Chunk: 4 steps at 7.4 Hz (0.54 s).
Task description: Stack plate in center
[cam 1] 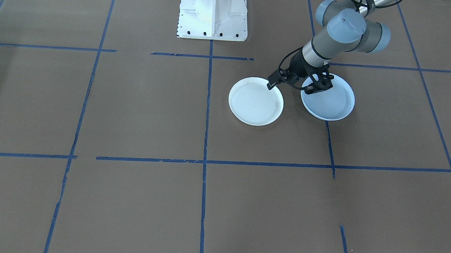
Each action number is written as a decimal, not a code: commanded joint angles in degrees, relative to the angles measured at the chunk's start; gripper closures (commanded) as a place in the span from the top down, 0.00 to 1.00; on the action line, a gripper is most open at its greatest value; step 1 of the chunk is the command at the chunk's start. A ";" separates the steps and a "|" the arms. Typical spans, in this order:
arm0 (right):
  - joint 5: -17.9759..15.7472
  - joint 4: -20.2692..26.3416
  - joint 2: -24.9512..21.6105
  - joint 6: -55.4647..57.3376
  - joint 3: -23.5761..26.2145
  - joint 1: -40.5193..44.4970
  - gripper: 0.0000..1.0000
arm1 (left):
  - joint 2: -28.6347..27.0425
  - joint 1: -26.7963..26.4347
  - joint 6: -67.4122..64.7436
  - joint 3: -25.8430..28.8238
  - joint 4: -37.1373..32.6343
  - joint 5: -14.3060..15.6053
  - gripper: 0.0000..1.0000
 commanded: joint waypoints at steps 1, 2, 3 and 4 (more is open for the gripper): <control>0.00 0.00 0.00 0.00 0.00 0.00 1.00 | -0.92 0.95 -0.54 1.81 -0.25 1.48 0.96; 0.00 0.00 0.00 0.00 0.00 0.00 1.00 | -0.92 0.95 -0.01 1.64 -0.51 0.87 0.65; 0.00 0.00 0.00 0.00 0.00 0.00 1.00 | -0.92 0.95 1.04 1.38 -0.52 0.69 0.20; 0.00 0.00 0.00 0.00 0.00 0.00 1.00 | -0.83 0.95 1.31 1.37 -0.34 -1.13 0.00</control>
